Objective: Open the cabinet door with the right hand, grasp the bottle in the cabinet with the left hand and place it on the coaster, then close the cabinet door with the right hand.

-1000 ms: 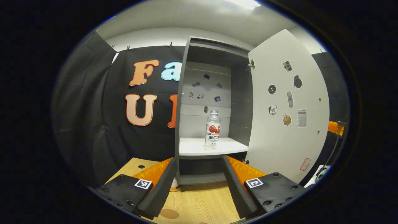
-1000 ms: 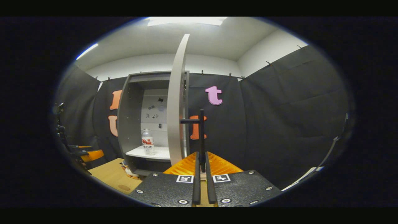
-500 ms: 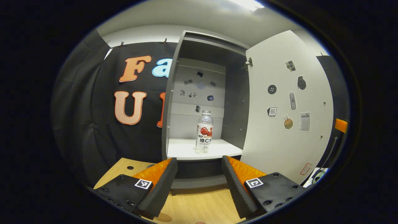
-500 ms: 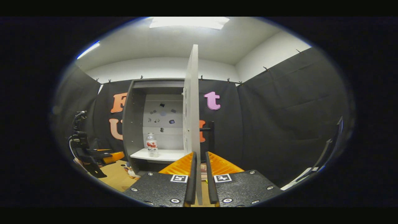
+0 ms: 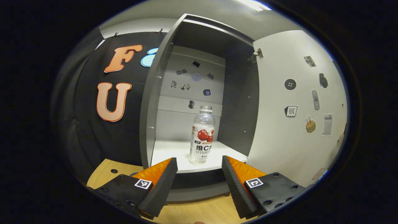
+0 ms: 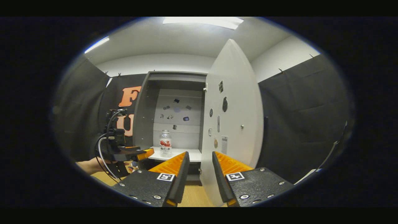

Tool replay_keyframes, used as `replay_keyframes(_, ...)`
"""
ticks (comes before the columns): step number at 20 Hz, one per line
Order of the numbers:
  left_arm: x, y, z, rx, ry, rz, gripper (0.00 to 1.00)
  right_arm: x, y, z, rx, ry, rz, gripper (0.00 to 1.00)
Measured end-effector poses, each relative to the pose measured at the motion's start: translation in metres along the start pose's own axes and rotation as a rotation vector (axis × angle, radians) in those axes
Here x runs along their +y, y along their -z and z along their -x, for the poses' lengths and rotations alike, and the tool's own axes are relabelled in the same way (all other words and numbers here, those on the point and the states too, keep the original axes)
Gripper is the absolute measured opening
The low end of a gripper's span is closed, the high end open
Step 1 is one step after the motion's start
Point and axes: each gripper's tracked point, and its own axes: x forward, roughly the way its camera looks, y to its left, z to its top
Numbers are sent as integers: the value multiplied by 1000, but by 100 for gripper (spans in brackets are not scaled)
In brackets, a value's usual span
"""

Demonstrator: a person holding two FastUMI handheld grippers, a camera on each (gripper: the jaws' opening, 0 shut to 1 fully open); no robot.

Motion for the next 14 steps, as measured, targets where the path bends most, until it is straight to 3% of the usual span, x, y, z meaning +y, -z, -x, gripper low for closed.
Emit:
replay_keyframes(7,1,6,-77,3,75,-92,94,34,16,-47,19,31,-28,59)
replay_keyframes(8,-2,9,-85,8,91,-92,93,36,17,-51,21,38,-35,63)
replay_keyframes(9,-5,12,-91,15,107,-89,94,37,18,-54,22,41,-43,74)
replay_keyframes(10,-7,14,-98,17,118,-86,93,39,19,-57,21,44,-48,73)
replay_keyframes(11,-7,15,-104,17,123,-88,94,40,19,-62,21,50,-49,87)
replay_keyframes(14,-6,16,-118,12,128,-105,93,45,22,-71,21,65,-42,93)
